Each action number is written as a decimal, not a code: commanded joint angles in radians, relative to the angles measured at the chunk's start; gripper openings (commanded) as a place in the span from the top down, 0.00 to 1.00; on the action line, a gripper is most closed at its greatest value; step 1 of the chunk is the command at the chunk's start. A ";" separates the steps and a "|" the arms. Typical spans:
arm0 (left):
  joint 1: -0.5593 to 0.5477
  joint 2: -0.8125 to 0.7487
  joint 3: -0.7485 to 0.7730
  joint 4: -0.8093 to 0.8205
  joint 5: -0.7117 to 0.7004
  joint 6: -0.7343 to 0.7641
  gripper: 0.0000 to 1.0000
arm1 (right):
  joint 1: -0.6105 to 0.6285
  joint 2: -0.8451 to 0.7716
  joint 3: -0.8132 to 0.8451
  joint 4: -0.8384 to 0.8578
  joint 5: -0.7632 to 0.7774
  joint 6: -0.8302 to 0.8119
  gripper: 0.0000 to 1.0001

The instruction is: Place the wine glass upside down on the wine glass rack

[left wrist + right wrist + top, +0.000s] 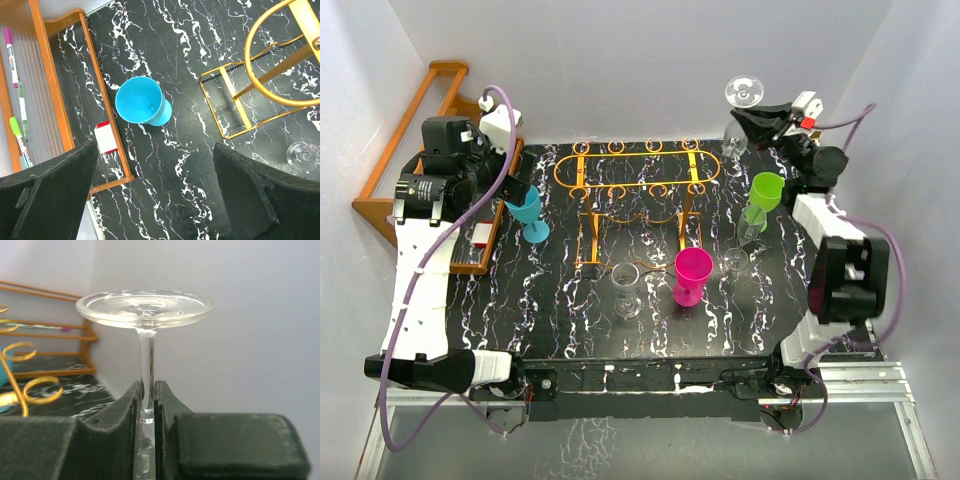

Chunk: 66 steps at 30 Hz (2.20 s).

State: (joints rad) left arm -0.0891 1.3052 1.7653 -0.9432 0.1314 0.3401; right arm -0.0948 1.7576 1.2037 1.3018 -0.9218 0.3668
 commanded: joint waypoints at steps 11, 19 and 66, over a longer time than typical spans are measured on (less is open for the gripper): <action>0.016 -0.037 -0.018 -0.036 -0.001 -0.006 0.03 | 0.003 -0.695 -0.213 -0.785 0.351 -0.343 0.92; 0.033 -0.035 -0.039 -0.011 0.022 -0.051 0.03 | 0.169 -0.943 -0.150 -1.234 0.330 -0.361 0.92; 0.060 -0.065 -0.147 0.058 0.005 -0.065 0.03 | 0.258 -0.952 -0.689 -0.532 -0.018 -0.324 0.92</action>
State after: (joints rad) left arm -0.0345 1.2659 1.6337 -0.9024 0.1387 0.2871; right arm 0.1555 0.7837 0.4805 0.6949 -0.9459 0.1432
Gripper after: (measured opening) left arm 0.970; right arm 0.144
